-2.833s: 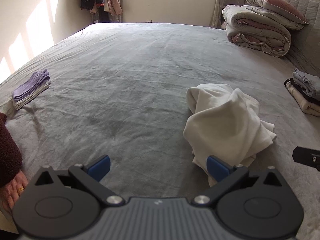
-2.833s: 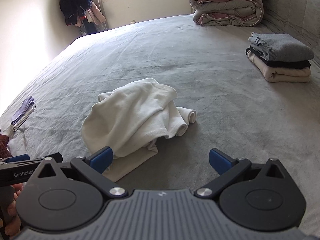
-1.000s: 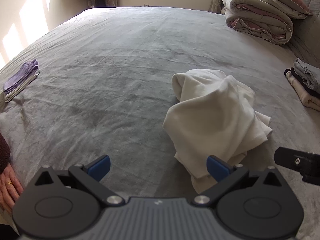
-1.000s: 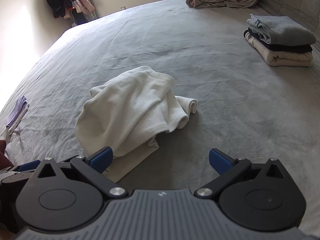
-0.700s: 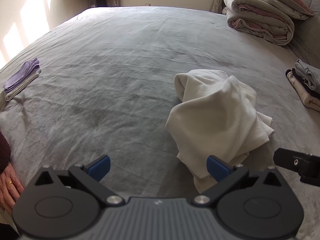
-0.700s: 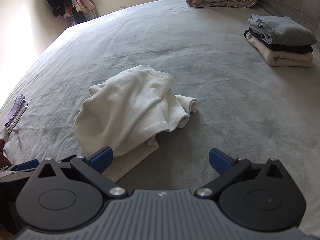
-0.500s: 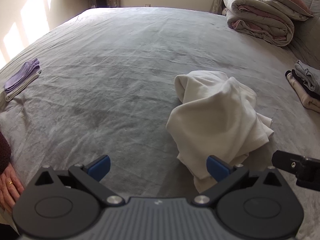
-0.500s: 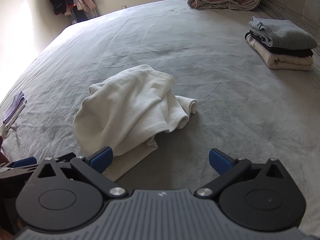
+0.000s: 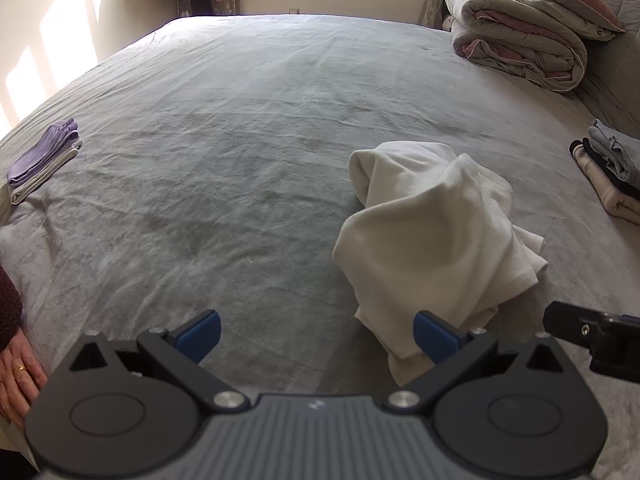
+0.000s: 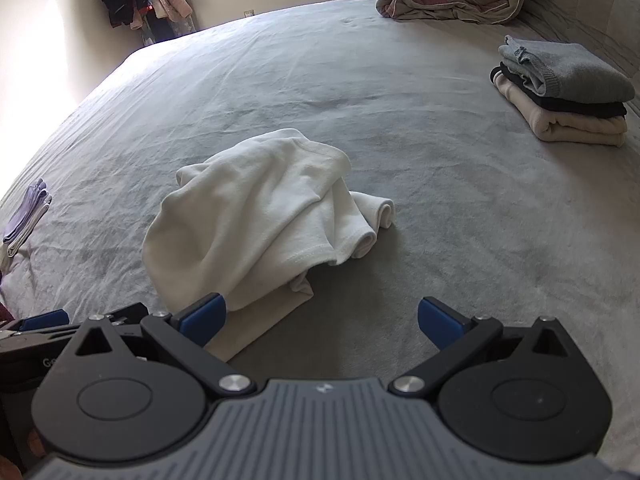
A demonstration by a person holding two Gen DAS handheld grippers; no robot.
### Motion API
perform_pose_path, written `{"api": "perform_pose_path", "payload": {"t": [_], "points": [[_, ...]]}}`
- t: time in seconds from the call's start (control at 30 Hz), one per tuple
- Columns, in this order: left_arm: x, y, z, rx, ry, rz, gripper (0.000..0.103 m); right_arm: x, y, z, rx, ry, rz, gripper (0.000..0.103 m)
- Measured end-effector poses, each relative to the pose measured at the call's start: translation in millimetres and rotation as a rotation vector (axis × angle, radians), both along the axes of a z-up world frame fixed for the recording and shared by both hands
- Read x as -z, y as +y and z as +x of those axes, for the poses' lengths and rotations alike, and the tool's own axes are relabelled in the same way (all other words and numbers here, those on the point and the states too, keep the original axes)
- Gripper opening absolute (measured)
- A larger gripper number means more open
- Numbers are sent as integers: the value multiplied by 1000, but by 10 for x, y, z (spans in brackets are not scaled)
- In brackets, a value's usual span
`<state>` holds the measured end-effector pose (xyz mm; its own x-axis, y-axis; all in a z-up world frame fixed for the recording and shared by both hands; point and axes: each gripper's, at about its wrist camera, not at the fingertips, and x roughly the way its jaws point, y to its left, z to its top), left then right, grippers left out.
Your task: Fold clothes
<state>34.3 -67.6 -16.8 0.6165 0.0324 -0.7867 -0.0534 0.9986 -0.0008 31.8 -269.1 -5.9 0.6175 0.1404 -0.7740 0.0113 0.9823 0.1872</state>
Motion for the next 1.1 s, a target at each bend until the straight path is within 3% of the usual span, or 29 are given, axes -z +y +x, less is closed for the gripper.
{"api": "perform_pose_path", "payload": {"t": [0.5,0.67,0.87,1.0,1.1], "points": [[11,-6,-2,26,-10,-10,103,-17,-66,-24,8,-8,9,103],[-16,35,26,53,-4,-74,103,-38,-121,-20,3,-34,16,103],[-157,38,95,126,-44,-157,103,-169,-260,18,10,-78,166,103],[-209,49,184,133,-73,-130,102,-263,-291,105,-5,-99,191,103],[-222,94,278,140,-94,-152,97,-297,-304,206,-17,-102,214,103]]}}
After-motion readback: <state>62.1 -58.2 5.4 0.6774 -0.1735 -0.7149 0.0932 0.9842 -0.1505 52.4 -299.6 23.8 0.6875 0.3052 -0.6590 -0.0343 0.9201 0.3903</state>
